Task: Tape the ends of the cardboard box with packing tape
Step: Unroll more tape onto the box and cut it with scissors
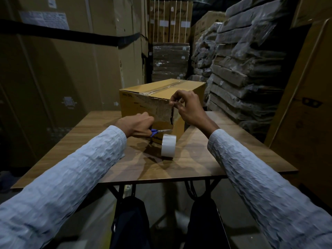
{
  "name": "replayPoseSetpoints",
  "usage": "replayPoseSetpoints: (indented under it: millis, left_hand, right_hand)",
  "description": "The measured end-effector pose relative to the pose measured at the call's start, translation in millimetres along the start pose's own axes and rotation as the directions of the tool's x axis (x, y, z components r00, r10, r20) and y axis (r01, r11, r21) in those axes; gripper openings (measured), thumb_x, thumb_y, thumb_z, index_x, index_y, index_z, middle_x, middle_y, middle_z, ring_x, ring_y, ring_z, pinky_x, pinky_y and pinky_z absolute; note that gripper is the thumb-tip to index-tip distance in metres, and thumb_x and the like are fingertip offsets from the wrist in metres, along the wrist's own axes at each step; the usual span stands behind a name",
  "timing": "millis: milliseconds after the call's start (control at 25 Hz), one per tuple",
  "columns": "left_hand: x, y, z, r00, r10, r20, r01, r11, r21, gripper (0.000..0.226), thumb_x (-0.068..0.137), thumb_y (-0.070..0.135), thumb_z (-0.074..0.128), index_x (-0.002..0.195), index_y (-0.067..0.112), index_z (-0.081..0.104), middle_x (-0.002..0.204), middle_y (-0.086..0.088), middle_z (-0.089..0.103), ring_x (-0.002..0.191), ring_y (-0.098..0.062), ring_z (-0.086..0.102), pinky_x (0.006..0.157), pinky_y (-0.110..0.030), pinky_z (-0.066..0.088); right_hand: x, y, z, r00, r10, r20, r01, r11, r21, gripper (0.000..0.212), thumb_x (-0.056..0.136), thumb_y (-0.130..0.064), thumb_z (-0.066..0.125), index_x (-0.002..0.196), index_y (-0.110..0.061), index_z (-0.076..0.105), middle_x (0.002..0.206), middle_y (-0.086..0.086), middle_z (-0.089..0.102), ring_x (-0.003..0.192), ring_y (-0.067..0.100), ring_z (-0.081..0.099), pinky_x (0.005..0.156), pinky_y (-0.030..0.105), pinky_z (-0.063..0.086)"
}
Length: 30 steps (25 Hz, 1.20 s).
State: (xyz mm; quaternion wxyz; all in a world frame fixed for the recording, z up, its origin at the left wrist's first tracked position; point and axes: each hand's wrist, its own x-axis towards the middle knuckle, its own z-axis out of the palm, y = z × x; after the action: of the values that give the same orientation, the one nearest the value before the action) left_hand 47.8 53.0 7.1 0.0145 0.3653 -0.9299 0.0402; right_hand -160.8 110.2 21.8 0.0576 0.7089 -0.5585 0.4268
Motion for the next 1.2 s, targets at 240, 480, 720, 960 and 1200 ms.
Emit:
replayPoseSetpoints:
  millis: [240, 480, 720, 960, 1200]
  left_hand:
    - [2.2, -8.4, 7.5, 1.0, 0.006, 0.006, -0.005, 0.996, -0.091, 0.034, 0.094, 0.038, 0.058, 0.115, 0.012, 0.056, 0.106, -0.006, 0.048, 0.087, -0.021, 0.053, 0.066, -0.025, 0.038]
    - [1.1, -15.9, 7.7, 0.999, -0.014, 0.041, 0.024, 0.961, -0.277, 0.06, 0.07, 0.046, 0.062, 0.117, 0.009, 0.064, 0.103, -0.007, 0.063, 0.091, -0.026, 0.062, 0.076, -0.032, 0.052]
    - [-7.4, -37.4, 9.4, 0.987, -0.15, 0.049, 0.156, 0.888, -0.433, 0.071, 0.059, 0.051, 0.07, 0.121, 0.017, 0.069, 0.11, -0.006, 0.071, 0.097, -0.021, 0.066, 0.089, -0.043, 0.057]
    - [-19.3, -39.0, 23.4, 0.996, -0.08, 0.03, 0.08, 0.765, -0.639, 0.046, 0.07, 0.035, 0.066, 0.108, 0.012, 0.078, 0.101, -0.009, 0.076, 0.097, -0.025, 0.067, 0.09, -0.043, 0.047]
    - [-27.3, -48.9, 46.3, 0.992, -0.117, 0.052, 0.118, 0.675, -0.728, 0.032, 0.078, 0.027, 0.068, 0.101, 0.007, 0.077, 0.095, -0.007, 0.071, 0.095, -0.023, 0.061, 0.087, -0.039, 0.037]
  right_hand:
    - [-1.7, 0.6, -0.3, 1.0, -0.001, -0.004, 0.001, 1.0, 0.005, 0.004, 0.098, -0.019, 0.064, 0.1, -0.021, 0.066, 0.1, -0.008, 0.061, 0.099, 0.012, 0.048, 0.073, 0.023, 0.038]
    - [-1.3, 3.6, -1.8, 1.0, 0.006, -0.028, -0.006, 1.0, 0.019, 0.002, 0.097, -0.02, 0.066, 0.096, -0.021, 0.067, 0.098, -0.005, 0.065, 0.097, 0.013, 0.05, 0.071, 0.023, 0.037]
    - [-2.0, 6.4, -1.6, 0.993, 0.108, -0.05, -0.098, 0.982, 0.159, 0.006, 0.097, -0.017, 0.067, 0.097, -0.013, 0.07, 0.09, -0.014, 0.064, 0.084, -0.004, 0.057, 0.066, 0.008, 0.042]
    - [-2.8, 6.2, 2.9, 0.985, 0.164, -0.05, -0.149, 0.965, 0.217, 0.006, 0.097, -0.017, 0.068, 0.099, -0.013, 0.07, 0.091, -0.012, 0.065, 0.082, -0.003, 0.058, 0.063, 0.003, 0.041]
    - [-3.2, 13.3, 4.7, 0.954, 0.288, -0.082, -0.244, 0.906, 0.345, 0.009, 0.098, -0.018, 0.066, 0.103, -0.013, 0.07, 0.098, -0.004, 0.068, 0.092, 0.007, 0.063, 0.078, 0.023, 0.053]
